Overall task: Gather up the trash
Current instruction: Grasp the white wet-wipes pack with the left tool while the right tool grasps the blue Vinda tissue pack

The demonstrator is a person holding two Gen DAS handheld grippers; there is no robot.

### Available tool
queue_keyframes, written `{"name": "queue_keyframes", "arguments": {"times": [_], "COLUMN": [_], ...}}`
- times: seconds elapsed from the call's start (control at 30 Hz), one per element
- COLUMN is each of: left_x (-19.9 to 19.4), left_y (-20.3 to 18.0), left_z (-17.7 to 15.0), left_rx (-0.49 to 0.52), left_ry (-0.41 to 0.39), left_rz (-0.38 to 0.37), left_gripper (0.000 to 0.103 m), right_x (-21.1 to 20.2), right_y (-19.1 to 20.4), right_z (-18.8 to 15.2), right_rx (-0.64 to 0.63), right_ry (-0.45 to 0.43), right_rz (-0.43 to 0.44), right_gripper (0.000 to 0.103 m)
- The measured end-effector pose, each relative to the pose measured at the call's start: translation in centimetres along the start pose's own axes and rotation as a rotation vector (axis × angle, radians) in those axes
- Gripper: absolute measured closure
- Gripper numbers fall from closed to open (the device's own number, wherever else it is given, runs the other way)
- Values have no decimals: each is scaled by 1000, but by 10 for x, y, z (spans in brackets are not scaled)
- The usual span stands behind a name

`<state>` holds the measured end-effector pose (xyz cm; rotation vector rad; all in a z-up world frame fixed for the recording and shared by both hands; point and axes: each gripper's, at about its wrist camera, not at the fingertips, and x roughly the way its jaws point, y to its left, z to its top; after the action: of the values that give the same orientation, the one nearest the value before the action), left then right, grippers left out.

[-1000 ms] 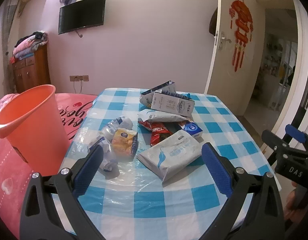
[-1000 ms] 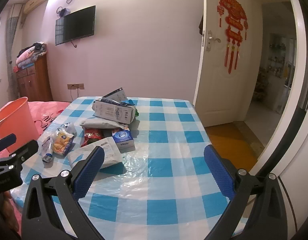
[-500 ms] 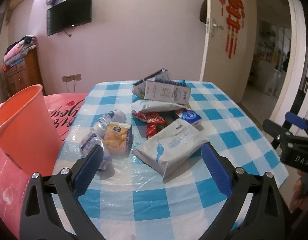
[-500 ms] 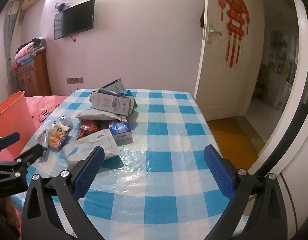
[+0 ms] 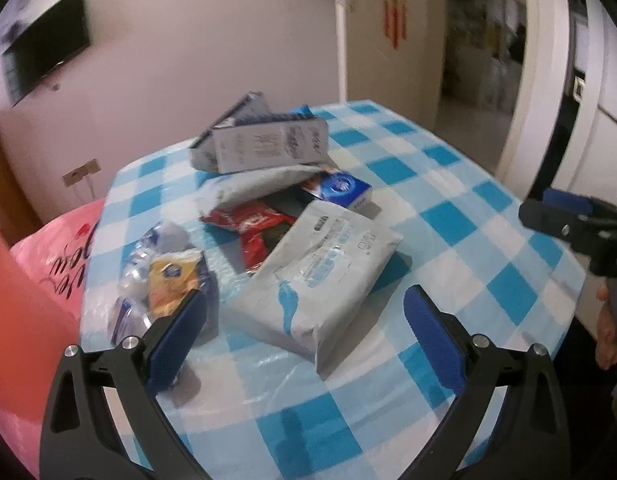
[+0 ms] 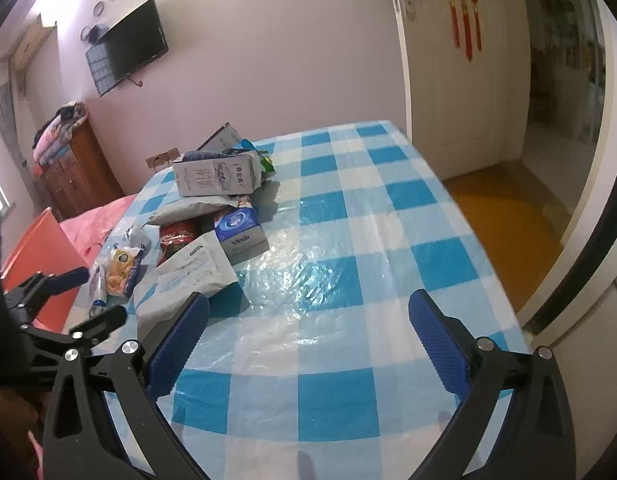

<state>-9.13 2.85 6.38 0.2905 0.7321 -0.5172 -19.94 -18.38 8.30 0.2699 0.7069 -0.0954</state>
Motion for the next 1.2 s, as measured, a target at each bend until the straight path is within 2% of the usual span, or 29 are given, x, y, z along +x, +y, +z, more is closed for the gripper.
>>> {"name": "queue_keyframes", "arguments": {"times": [0.1, 0.3, 0.47, 0.63, 0.73, 1.0, 1.2], "left_x": [16, 56, 79, 92, 101, 98, 91], "left_y": [-4, -6, 4, 9, 9, -2, -3], "left_z": [8, 19, 24, 28, 27, 23, 20], "left_rx": [65, 177, 192, 175, 158, 138, 52], "left_ry": [42, 147, 220, 256, 280, 235, 202], "left_rz": [-53, -47, -88, -153, -161, -114, -96], "left_gripper": [4, 4, 4, 4, 4, 6, 16], "right_x": [5, 15, 26, 40, 49, 62, 75], "right_y": [-7, -15, -16, -15, -13, -8, 0], "right_z": [0, 1, 2, 2, 2, 8, 17], "right_rx": [20, 37, 32, 31, 29, 18, 3], "right_ry": [7, 30, 55, 87, 107, 132, 148], "right_rz": [16, 63, 98, 126, 139, 168, 194], "right_gripper": [4, 4, 4, 4, 4, 4, 4]}}
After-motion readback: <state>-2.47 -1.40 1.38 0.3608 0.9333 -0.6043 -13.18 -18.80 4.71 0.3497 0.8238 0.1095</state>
